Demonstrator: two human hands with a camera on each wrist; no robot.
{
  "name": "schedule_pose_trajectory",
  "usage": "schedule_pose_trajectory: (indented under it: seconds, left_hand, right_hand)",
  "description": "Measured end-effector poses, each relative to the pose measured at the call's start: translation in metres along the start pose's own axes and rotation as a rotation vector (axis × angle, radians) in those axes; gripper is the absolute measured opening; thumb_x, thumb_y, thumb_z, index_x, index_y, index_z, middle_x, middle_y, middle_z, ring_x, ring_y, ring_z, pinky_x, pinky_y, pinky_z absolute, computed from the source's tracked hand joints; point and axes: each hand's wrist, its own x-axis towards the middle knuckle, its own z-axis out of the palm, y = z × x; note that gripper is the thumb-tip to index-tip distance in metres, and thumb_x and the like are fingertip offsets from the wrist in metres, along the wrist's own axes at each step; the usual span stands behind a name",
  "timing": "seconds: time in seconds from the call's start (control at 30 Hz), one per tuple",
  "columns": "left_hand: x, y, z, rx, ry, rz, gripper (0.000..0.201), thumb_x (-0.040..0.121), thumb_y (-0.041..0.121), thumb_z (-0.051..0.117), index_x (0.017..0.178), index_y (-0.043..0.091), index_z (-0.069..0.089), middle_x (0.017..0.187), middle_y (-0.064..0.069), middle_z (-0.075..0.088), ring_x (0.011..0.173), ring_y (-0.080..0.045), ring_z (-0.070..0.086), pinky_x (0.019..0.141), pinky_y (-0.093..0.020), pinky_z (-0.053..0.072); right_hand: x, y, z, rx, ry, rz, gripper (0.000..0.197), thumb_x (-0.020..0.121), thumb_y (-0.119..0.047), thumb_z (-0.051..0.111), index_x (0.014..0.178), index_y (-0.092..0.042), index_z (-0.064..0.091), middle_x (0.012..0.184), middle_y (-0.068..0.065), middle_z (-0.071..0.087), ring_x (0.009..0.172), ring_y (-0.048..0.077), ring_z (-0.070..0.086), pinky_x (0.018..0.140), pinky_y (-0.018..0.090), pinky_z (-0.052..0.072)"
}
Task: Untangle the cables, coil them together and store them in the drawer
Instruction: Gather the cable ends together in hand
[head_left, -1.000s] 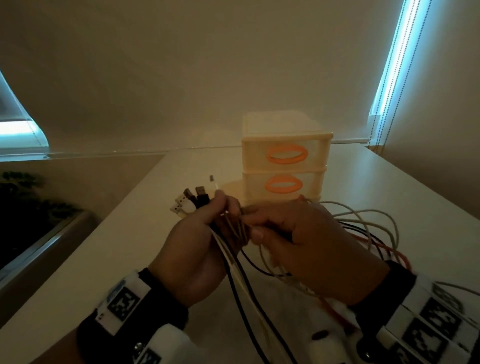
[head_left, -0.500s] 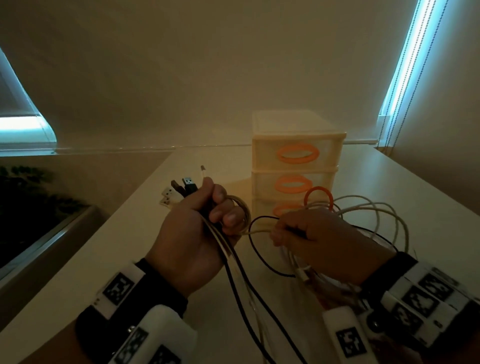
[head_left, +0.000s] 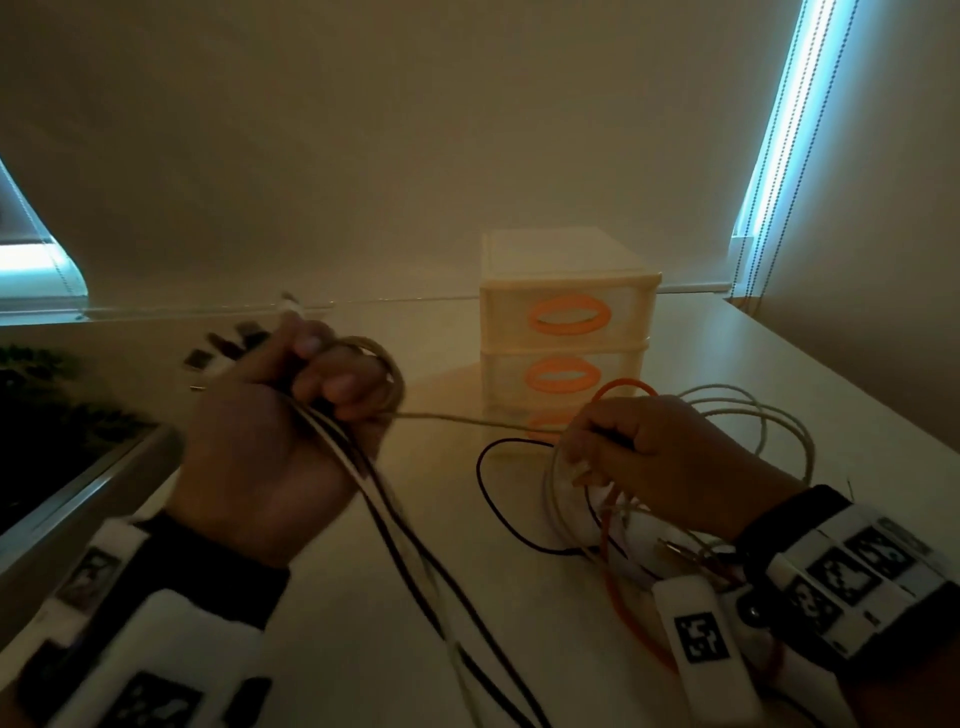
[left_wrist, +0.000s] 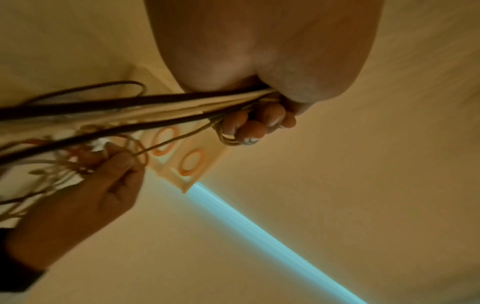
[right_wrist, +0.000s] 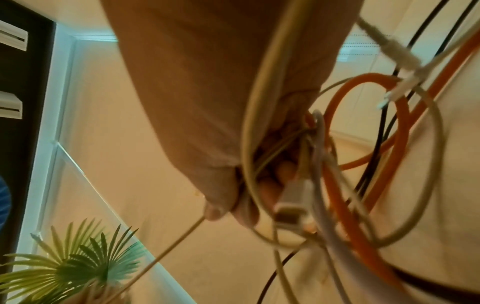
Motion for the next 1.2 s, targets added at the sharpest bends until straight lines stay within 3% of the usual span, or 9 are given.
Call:
schedule_pose_trajectory:
  seconds: [0.17, 0.33, 0.43, 0.53, 0.6, 0.8, 0.97, 1.1, 1.2]
  left_hand:
    - [-0.006, -0.011, 0.003, 0.092, 0.029, -0.087, 0.042, 0.106, 0.034, 0.038, 0.068, 0.018, 0.045, 0.057, 0.007, 0.025, 0.053, -0.01, 0.033, 0.048, -0.021, 0.036]
    - [-0.011, -0.016, 0.004, 0.244, -0.121, -0.26, 0.041, 0.105, 0.037, 0.041, 0.07, 0.016, 0.046, 0.053, 0.004, 0.031, 0.05, -0.013, 0.036, 0.05, -0.022, 0.037]
    - [-0.016, -0.03, 0.0, 0.482, -0.22, -0.403, 0.039, 0.102, 0.035, 0.049, 0.07, 0.013, 0.044, 0.054, -0.005, 0.038, 0.053, -0.022, 0.042, 0.057, -0.03, 0.04]
    - [-0.021, -0.049, 0.0, 0.659, -0.257, -0.491, 0.038, 0.1, 0.033, 0.049, 0.071, 0.011, 0.043, 0.084, -0.033, 0.062, 0.079, -0.035, 0.062, 0.07, -0.036, 0.051]
    - [-0.02, -0.053, 0.004, 0.609, -0.192, -0.453, 0.037, 0.102, 0.029, 0.051, 0.071, 0.01, 0.044, 0.1, -0.042, 0.052, 0.096, -0.038, 0.06, 0.083, -0.039, 0.055]
    - [-0.008, -0.044, 0.007, 0.124, 0.123, -0.179, 0.045, 0.104, 0.037, 0.042, 0.066, 0.013, 0.045, 0.093, -0.015, 0.069, 0.084, -0.029, 0.068, 0.088, -0.035, 0.05]
    - [-0.005, -0.039, 0.0, 0.093, 0.163, -0.181, 0.043, 0.105, 0.035, 0.041, 0.067, 0.016, 0.044, 0.064, 0.001, 0.033, 0.056, -0.017, 0.04, 0.057, -0.026, 0.035]
    - [-0.007, -0.038, 0.003, 0.161, 0.121, -0.162, 0.043, 0.105, 0.036, 0.041, 0.066, 0.017, 0.042, 0.061, 0.002, 0.029, 0.055, -0.016, 0.034, 0.054, -0.026, 0.031]
    - [-0.008, -0.037, 0.003, 0.16, 0.122, -0.156, 0.042, 0.104, 0.035, 0.041, 0.066, 0.017, 0.042, 0.061, 0.001, 0.029, 0.056, -0.017, 0.035, 0.057, -0.027, 0.029]
  right_hand:
    - [0.001, 0.003, 0.005, 0.073, 0.064, 0.035, 0.019, 0.096, -0.034, 0.058, 0.086, -0.028, 0.073, 0.077, -0.001, 0.069, 0.069, 0.015, 0.07, 0.07, 0.044, 0.06]
    - [0.004, 0.0, 0.0, 0.12, 0.169, 0.085, 0.018, 0.098, -0.027, 0.061, 0.086, -0.03, 0.075, 0.068, -0.014, 0.067, 0.062, 0.005, 0.064, 0.06, 0.018, 0.054]
    - [0.004, -0.005, 0.001, 0.136, 0.262, 0.089, 0.014, 0.095, -0.024, 0.066, 0.086, -0.026, 0.077, 0.063, -0.013, 0.068, 0.059, 0.001, 0.064, 0.053, 0.013, 0.051]
    - [0.001, -0.023, 0.009, 0.173, 0.348, 0.033, 0.01, 0.092, -0.025, 0.069, 0.086, -0.025, 0.077, 0.063, -0.013, 0.07, 0.06, 0.004, 0.068, 0.055, 0.022, 0.058]
    - [-0.004, -0.038, 0.009, 0.227, 0.334, -0.057, 0.009, 0.091, -0.024, 0.069, 0.086, -0.025, 0.076, 0.067, -0.011, 0.072, 0.061, 0.006, 0.07, 0.061, 0.021, 0.058]
    - [-0.017, -0.053, 0.015, 0.023, -0.224, -0.139, 0.017, 0.1, -0.035, 0.055, 0.098, -0.035, 0.072, 0.074, -0.013, 0.068, 0.071, 0.004, 0.066, 0.071, 0.023, 0.055]
    - [-0.008, -0.032, 0.018, -0.055, -0.063, 0.005, 0.022, 0.1, -0.041, 0.051, 0.084, -0.035, 0.064, 0.073, -0.019, 0.064, 0.06, 0.004, 0.061, 0.056, 0.014, 0.04]
    - [-0.009, -0.028, 0.021, 0.03, -0.117, -0.05, 0.017, 0.099, -0.038, 0.056, 0.087, -0.034, 0.069, 0.076, -0.01, 0.064, 0.062, 0.006, 0.059, 0.059, 0.023, 0.05]
    - [-0.01, -0.025, 0.019, 0.152, -0.137, -0.018, 0.018, 0.099, -0.033, 0.058, 0.086, -0.031, 0.071, 0.067, -0.005, 0.062, 0.056, 0.004, 0.054, 0.055, 0.017, 0.046]
